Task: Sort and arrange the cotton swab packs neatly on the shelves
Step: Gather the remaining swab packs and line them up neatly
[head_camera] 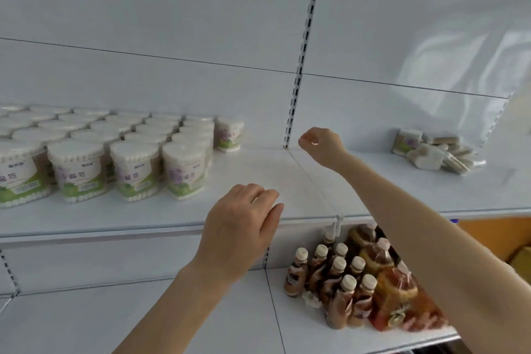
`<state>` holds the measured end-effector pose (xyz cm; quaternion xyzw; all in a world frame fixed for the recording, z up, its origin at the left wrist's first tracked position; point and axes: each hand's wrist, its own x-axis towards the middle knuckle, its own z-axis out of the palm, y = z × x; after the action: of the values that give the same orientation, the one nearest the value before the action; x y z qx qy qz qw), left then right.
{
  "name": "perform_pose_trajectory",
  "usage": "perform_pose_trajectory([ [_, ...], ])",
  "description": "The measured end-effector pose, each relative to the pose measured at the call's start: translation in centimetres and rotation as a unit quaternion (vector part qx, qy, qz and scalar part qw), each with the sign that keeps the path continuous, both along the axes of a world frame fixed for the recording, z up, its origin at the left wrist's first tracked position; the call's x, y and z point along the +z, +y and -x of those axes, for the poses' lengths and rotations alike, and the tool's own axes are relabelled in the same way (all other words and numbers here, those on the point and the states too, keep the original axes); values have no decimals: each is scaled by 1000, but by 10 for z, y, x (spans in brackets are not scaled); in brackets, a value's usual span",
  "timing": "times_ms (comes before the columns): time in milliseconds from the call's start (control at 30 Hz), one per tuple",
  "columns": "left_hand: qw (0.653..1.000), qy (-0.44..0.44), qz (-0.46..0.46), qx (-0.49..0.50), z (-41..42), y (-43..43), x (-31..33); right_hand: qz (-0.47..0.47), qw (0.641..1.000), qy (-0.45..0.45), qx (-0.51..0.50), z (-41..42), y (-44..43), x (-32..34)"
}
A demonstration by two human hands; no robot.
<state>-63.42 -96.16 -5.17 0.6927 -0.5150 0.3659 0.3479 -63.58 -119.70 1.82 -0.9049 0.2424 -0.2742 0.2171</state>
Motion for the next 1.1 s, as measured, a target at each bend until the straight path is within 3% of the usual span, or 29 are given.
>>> perform_pose_trajectory([
  [267,993,26,-44,-110,95,-128,-1,21,996,-11,-88,175,-112,-2],
  [500,988,44,-93,-118,169,-232,2,50,990,-3,-135,288,-215,1],
  [800,990,70,-114,-46,164,-282,24,58,997,8,-53,261,-277,-9],
  [1100,989,75,-121,-31,144,-329,31,66,988,115,-81,221,-335,-27],
])
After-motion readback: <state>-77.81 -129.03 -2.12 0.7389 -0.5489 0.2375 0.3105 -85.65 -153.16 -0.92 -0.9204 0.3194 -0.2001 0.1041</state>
